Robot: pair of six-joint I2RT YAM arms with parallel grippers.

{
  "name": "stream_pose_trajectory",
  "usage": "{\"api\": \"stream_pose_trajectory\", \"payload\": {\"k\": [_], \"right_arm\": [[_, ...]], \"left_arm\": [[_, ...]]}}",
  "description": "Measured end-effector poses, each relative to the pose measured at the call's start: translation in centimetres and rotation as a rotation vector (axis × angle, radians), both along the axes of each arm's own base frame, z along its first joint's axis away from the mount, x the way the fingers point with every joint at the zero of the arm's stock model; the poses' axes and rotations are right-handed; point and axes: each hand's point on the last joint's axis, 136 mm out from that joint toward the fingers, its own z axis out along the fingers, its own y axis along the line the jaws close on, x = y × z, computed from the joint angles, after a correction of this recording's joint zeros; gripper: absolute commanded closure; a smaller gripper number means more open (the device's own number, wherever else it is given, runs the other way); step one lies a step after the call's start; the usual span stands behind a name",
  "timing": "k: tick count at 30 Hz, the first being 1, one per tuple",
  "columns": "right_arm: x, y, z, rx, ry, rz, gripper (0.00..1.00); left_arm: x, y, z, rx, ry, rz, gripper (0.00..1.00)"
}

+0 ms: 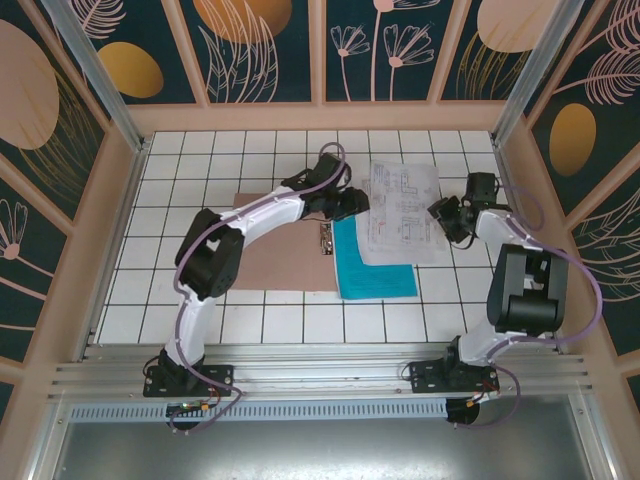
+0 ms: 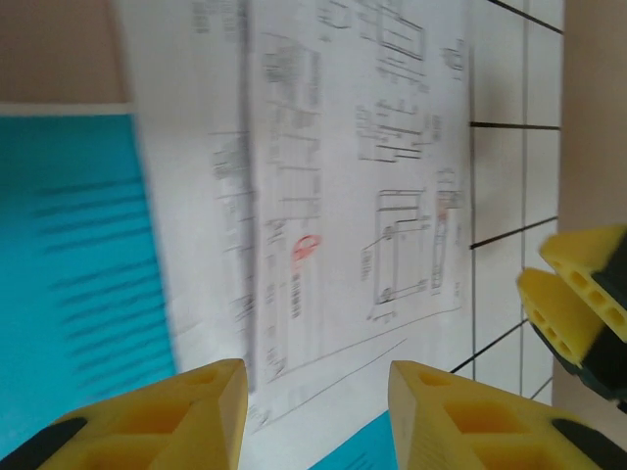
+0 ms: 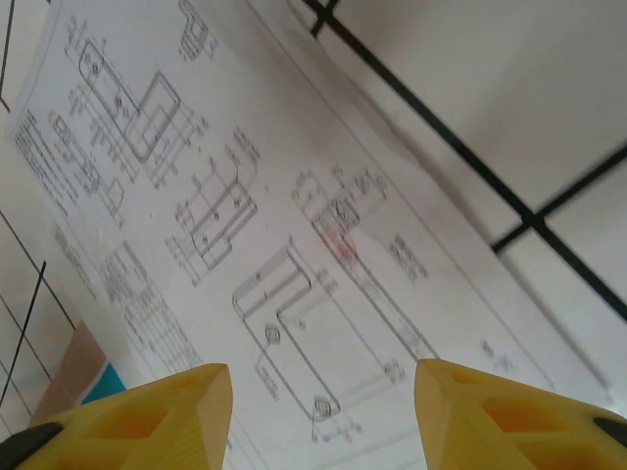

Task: Put the files into the folder

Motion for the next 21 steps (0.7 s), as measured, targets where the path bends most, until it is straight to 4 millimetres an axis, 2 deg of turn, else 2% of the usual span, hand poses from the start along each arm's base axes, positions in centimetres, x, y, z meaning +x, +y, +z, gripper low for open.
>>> {"api": "stream_pose_trajectory", "payload": {"k": [4,8,15,21], "right_arm": [[1.4,-0.7,-1.0,-0.003,0.016,0.010,0.47],[2.2,-0.9,-2.5,-0.001,0.045,0.024,0.47],[2.2,-0.6,-4.9,0.019,0.099,0.040,0.48],[2.3,-0.3,-5.0,0.028,0.091,0.061,0.47]], "left_arm": [[0.4,-2.0,-2.3,-0.016,0.021,-0.036,0.56],[0.9,-2.7,-4.4,-0.010,0.040,-0.045,0.56],[1.2,-3.2,-5.8,-0.001,0.046,-0.052,0.56],[0.8,-3.3,-7.0,0.011,0.061,-0.057,0.57]]}}
